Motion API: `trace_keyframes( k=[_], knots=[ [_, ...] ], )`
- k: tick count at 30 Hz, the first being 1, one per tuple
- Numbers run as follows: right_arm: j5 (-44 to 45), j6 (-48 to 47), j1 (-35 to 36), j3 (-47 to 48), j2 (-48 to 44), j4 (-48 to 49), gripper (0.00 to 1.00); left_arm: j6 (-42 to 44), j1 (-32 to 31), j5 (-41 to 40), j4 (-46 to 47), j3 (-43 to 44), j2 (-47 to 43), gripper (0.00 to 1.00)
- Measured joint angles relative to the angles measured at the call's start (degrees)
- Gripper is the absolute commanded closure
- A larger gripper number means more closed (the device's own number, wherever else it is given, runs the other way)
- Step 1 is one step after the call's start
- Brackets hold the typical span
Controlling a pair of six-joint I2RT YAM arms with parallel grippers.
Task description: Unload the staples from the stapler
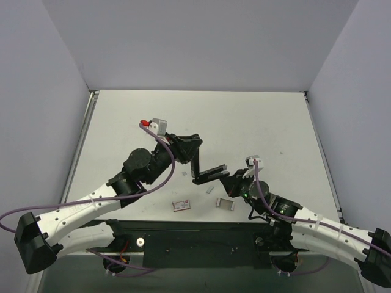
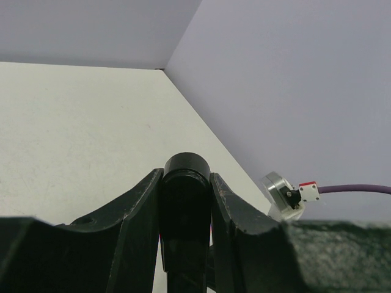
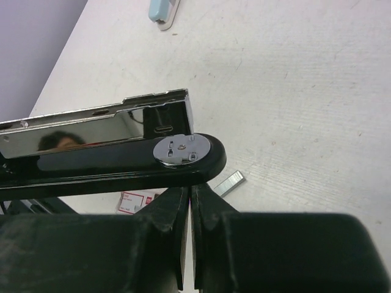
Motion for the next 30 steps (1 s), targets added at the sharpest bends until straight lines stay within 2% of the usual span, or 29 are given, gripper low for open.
trace_keyframes(
  k=[11, 19, 25, 30],
  knots=[
    [1.79, -7.58, 0.00, 8.00, -1.60, -3.28, 1.00, -3.34, -0.83, 2.95, -0.76, -5.84, -3.50, 1.00],
    [1.18, -10.54, 0.00, 10.12, -1.64, -5.46, 1.00, -4.46, -0.96, 5.25, -1.07, -8.76, -4.94, 1.00],
    [-2.29, -13.40, 0.00, 13.57, -3.30, -11.34, 1.00, -4.31, -0.96, 8.11, -1.01, -9.18, -6.32, 1.00],
    [-7.96, -16.00, -0.02, 17.22, -5.29, -16.85, 1.00, -4.11, -0.98, 14.29, -0.63, -9.18, -7.23, 1.00]
  ],
)
